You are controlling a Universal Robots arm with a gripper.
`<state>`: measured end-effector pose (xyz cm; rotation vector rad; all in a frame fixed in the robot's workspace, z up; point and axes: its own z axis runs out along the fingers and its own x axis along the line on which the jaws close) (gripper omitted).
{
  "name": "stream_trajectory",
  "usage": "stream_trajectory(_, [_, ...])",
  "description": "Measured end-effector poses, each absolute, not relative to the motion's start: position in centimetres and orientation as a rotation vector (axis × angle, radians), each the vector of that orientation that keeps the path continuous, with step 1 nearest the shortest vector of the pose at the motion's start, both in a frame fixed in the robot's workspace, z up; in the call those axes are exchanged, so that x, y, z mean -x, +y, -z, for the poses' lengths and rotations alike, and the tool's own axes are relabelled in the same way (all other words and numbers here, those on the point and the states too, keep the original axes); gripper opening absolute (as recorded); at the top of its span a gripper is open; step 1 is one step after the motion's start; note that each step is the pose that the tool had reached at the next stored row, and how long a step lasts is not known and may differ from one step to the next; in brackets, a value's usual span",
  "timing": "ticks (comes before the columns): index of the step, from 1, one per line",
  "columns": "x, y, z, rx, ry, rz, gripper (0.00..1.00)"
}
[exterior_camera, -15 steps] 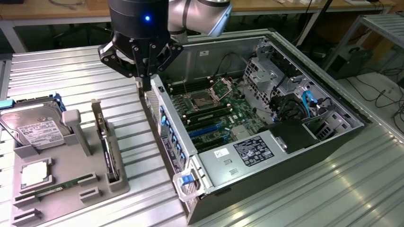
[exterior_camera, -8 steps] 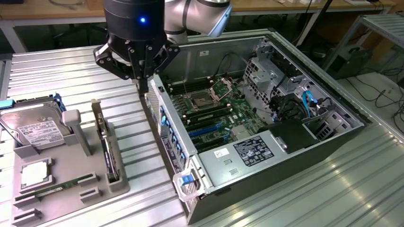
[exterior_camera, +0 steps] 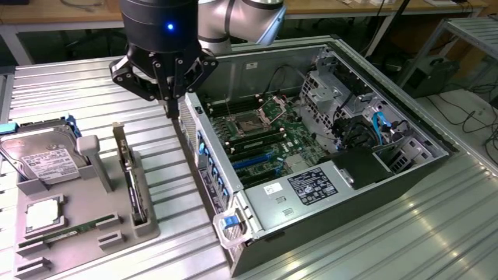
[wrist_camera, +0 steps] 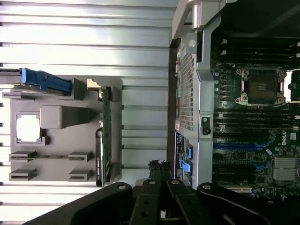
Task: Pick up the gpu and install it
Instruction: 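Reach for the gpu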
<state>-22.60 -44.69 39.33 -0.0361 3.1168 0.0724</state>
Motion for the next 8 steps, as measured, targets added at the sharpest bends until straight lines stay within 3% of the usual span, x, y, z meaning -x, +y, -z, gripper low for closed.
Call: stream_trajectory(8, [23.26,-45.07,-39.33,0.045,3.117,-0.073,0.11])
